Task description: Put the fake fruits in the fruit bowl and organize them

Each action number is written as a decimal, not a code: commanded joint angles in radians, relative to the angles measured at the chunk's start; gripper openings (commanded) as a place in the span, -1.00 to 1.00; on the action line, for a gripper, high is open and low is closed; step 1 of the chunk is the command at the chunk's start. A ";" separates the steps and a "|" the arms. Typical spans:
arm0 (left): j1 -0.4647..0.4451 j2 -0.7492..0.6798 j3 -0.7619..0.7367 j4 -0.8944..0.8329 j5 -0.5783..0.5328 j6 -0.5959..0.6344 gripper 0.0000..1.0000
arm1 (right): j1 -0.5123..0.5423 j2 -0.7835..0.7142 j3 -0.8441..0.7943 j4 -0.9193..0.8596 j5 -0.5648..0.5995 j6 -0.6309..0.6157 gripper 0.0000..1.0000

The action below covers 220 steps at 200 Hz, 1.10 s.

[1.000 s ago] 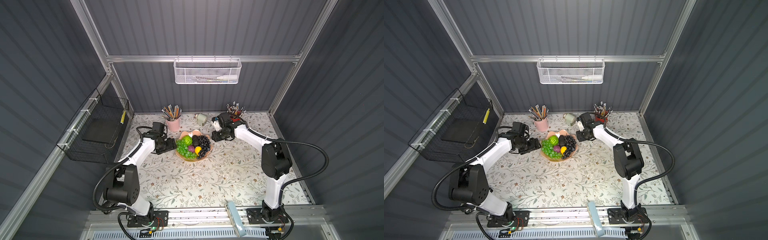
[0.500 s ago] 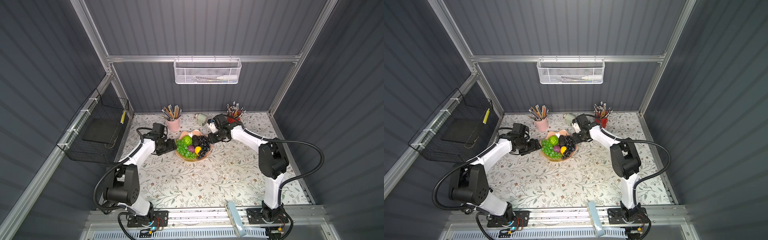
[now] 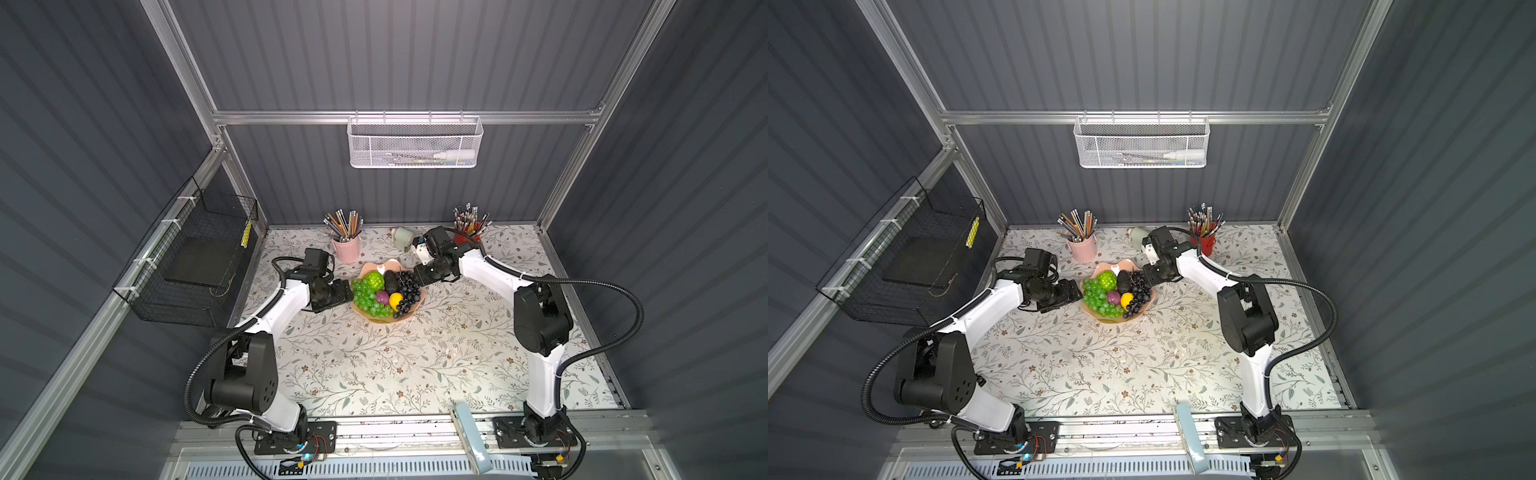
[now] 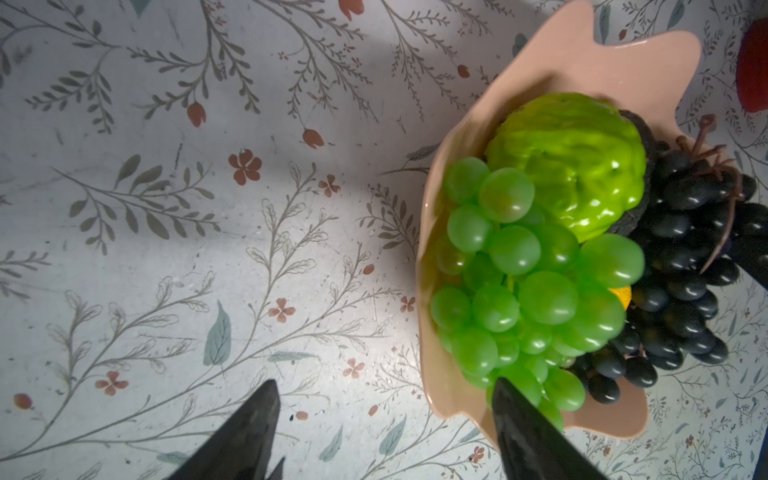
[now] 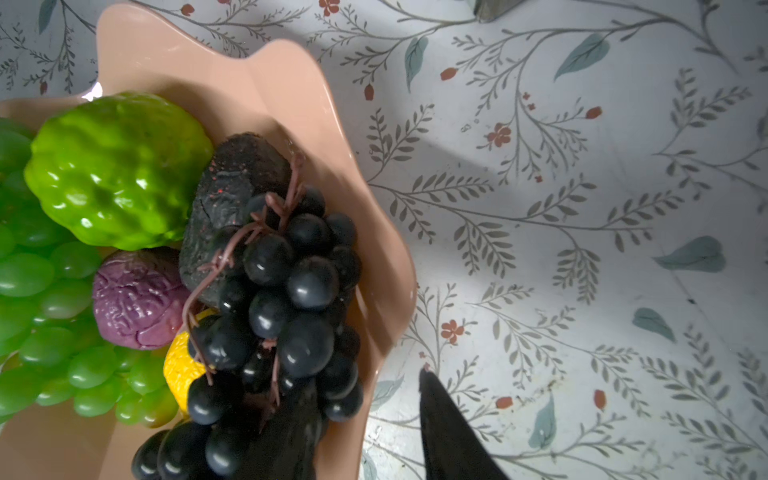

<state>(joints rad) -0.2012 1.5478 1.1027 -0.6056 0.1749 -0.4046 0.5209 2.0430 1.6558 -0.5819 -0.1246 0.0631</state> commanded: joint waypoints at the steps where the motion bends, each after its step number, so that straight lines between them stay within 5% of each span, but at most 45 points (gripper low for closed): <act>1: 0.003 -0.048 0.002 -0.028 -0.026 -0.007 0.74 | 0.008 -0.047 0.040 -0.061 0.096 -0.047 -0.05; 19: 0.003 -0.074 0.011 -0.050 -0.063 -0.003 0.99 | 0.007 -0.104 0.046 -0.083 0.146 -0.070 0.06; 43: 0.003 -0.118 0.012 -0.023 -0.085 0.002 1.00 | 0.007 -0.196 0.020 -0.083 0.183 -0.071 0.33; 47: 0.003 -0.124 0.011 -0.010 -0.090 -0.003 1.00 | 0.008 -0.213 0.013 -0.081 0.184 -0.069 0.41; 51: 0.003 -0.131 0.013 0.003 -0.097 -0.006 1.00 | 0.008 -0.230 0.004 -0.078 0.182 -0.067 0.84; 55: 0.003 -0.133 0.016 0.013 -0.104 -0.007 1.00 | 0.007 -0.248 -0.002 -0.077 0.181 -0.065 0.97; 95: 0.003 -0.152 0.083 0.073 -0.231 0.051 1.00 | -0.010 -0.447 -0.055 -0.093 0.204 -0.045 0.98; 125: 0.003 -0.240 -0.040 0.284 -0.313 0.197 1.00 | -0.096 -0.672 -0.197 0.032 0.185 -0.059 0.98; 153: 0.003 -0.362 -0.263 0.507 -0.430 0.333 1.00 | -0.218 -0.956 -0.539 0.349 -0.003 -0.131 0.98; 186: 0.004 -0.362 -0.446 0.632 -0.518 0.334 1.00 | -0.403 -1.145 -0.854 0.564 0.088 -0.086 0.98; 220: 0.006 -0.314 -0.679 1.050 -0.626 0.378 1.00 | -0.582 -1.156 -1.220 0.953 0.085 0.047 0.98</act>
<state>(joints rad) -0.2008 1.2026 0.5293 0.1127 -0.3466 -0.0956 0.0090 0.8577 0.6216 0.0391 -0.0467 0.0212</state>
